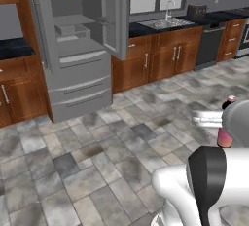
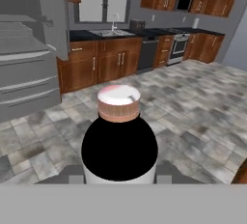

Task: Open the fridge, grab two sodas, and place both sodas inside the bowl with ice on the dining counter.

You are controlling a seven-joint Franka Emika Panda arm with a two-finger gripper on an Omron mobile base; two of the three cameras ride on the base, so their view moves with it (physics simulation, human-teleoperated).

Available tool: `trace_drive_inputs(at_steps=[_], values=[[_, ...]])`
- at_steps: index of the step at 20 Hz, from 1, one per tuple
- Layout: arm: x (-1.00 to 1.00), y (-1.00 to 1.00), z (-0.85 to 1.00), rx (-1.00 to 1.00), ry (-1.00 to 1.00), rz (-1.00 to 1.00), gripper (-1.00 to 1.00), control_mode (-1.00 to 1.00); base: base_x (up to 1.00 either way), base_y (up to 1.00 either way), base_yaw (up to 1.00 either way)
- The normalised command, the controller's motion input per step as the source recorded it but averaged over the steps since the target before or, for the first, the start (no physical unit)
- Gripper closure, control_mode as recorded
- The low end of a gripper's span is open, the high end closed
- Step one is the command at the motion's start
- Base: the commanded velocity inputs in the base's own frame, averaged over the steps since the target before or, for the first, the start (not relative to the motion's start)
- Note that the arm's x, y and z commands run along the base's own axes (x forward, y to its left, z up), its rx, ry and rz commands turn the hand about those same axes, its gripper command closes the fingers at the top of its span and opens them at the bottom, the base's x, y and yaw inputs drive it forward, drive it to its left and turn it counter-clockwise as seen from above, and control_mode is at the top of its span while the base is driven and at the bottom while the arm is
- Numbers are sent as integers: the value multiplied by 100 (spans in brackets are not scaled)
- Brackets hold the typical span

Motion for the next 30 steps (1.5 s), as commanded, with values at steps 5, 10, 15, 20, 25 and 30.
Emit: trace_drive_inputs(at_steps=[5, 10, 15, 20, 25, 30], values=[[0, 0, 0, 0, 0, 0, 100, 100, -100, -30, -12], [0, 0, 0, 0, 0, 0, 100, 100, -100, -49, -9], [0, 0, 0, 0, 0, 0, 100, 100, -98, -61, -6], [0, 0, 0, 0, 0, 0, 100, 100, -89, -82, -4], [0, 0, 0, 0, 0, 0, 100, 100, -94, -93, -3], [0, 0, 0, 0, 0, 0, 100, 100, -69, -99, 0]])
